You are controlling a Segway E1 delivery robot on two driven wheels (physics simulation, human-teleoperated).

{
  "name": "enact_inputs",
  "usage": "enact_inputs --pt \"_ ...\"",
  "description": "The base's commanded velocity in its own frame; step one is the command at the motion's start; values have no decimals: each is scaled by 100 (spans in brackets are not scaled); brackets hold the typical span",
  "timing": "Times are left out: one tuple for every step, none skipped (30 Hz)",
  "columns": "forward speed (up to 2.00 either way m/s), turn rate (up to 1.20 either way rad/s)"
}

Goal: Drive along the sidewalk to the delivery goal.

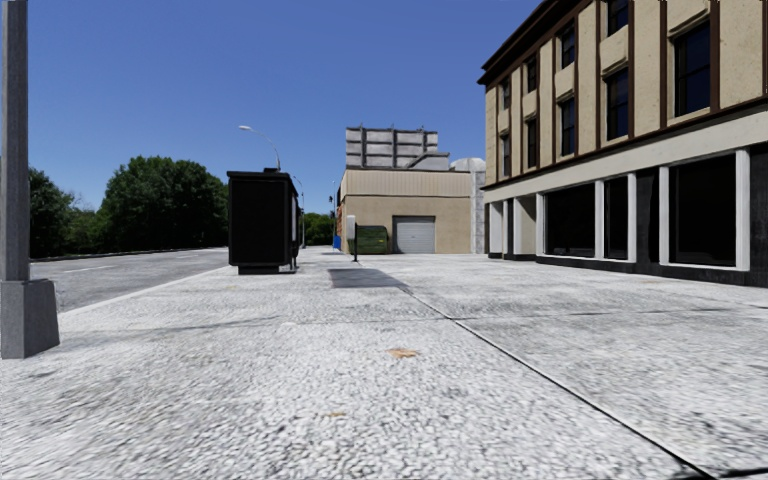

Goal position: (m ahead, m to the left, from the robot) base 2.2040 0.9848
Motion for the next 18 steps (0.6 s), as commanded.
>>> enact_inputs --pt "163 0" --pt "163 0" --pt "163 0" --pt "163 0" --pt "163 0" --pt "163 0" --pt "163 0" --pt "163 0" --pt "163 0" --pt "163 6" --pt "163 14" --pt "163 14" --pt "163 23" --pt "163 26" --pt "163 31" --pt "163 31" --pt "163 33" --pt "163 34"
